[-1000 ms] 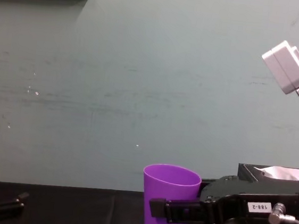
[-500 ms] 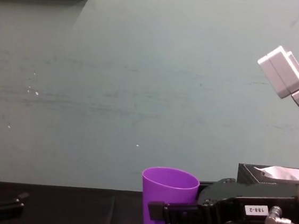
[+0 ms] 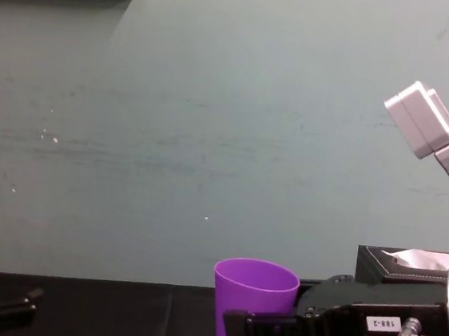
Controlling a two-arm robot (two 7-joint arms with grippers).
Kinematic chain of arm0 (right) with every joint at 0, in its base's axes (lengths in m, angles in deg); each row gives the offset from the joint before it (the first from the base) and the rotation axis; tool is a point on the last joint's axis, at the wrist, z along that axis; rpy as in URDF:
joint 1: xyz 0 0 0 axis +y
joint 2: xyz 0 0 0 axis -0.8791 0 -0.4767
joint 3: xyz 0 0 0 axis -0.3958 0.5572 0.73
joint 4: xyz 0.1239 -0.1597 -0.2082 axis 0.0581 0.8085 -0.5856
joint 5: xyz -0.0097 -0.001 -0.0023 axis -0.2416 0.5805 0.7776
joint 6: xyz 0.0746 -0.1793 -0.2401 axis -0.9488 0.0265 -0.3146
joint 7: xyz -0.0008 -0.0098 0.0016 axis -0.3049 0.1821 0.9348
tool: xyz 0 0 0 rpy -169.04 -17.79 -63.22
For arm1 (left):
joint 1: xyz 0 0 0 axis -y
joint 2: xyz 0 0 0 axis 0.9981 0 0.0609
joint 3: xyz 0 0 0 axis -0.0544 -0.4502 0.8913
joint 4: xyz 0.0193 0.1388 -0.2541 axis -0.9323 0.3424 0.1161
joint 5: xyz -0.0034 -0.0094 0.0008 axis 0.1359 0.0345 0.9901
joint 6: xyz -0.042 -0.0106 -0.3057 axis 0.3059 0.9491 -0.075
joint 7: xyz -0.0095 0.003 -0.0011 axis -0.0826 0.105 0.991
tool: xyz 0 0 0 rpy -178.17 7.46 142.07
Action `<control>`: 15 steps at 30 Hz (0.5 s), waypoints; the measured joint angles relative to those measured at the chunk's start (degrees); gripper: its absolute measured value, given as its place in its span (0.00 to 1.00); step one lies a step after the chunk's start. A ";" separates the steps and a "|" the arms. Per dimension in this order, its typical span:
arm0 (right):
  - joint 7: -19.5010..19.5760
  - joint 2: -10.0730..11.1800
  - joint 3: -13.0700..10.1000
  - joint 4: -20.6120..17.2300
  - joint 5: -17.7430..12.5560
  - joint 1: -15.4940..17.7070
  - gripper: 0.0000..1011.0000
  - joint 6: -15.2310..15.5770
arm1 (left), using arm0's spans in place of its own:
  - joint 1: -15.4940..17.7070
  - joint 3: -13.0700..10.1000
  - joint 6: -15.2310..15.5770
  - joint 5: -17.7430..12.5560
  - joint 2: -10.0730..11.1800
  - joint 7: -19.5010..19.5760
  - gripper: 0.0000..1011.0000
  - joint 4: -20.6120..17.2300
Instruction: Stack the three plastic cups sequentially using one hand.
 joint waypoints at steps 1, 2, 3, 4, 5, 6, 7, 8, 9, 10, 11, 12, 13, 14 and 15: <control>-0.13 -0.04 0.01 0.12 0.00 0.02 0.72 -0.13 | 0.00 0.00 0.00 0.00 0.00 0.00 0.99 0.00; -0.16 -0.04 0.02 0.14 0.00 0.03 0.72 -0.14 | 0.00 0.00 0.00 0.00 0.00 0.00 0.99 0.00; -0.17 -0.05 0.01 0.13 0.01 0.03 0.72 -0.14 | 0.00 0.00 0.00 0.00 0.00 0.00 0.99 0.00; -0.17 -0.04 0.01 0.13 0.01 0.03 0.72 -0.14 | 0.00 0.00 0.00 0.00 0.00 0.00 0.99 0.00; -0.17 -0.04 0.01 0.12 0.01 0.04 0.72 -0.14 | 0.00 0.00 0.00 0.00 0.00 0.00 0.99 0.00; -0.17 -0.04 0.01 0.11 0.01 0.04 0.72 -0.13 | 0.00 0.00 0.00 0.00 0.00 0.00 0.99 0.00; -0.17 -0.04 0.02 0.11 0.01 0.04 0.72 -0.13 | 0.00 0.00 0.00 0.00 0.00 0.00 0.99 0.00; -0.17 -0.04 0.01 0.10 0.01 0.04 0.72 -0.12 | 0.00 0.00 0.00 0.00 0.00 0.00 0.99 0.00; -0.17 -0.03 0.01 0.08 0.01 0.05 0.72 -0.11 | 0.00 0.00 0.00 0.00 0.00 0.00 0.99 0.00; -0.17 -0.02 0.01 0.08 0.01 0.05 0.72 -0.11 | 0.00 0.00 0.00 0.00 0.00 0.00 0.99 0.00; -0.17 -0.02 0.01 0.06 0.01 0.05 0.73 -0.09 | 0.00 0.00 0.00 0.00 0.00 0.00 0.99 0.00; -0.17 -0.02 0.01 0.05 0.01 0.05 0.75 -0.09 | 0.00 0.00 0.00 0.00 0.00 0.00 0.99 0.00; -0.17 -0.02 0.01 0.04 0.01 0.05 0.77 -0.09 | 0.00 0.00 0.00 0.00 0.00 0.00 0.99 0.00; -0.17 -0.01 0.01 0.04 0.01 0.05 0.79 -0.08 | 0.00 0.00 0.00 0.00 0.00 0.00 0.99 0.00; -0.17 0.00 0.00 0.03 0.01 0.05 0.82 -0.07 | 0.00 0.00 0.00 0.00 0.00 0.00 0.99 0.00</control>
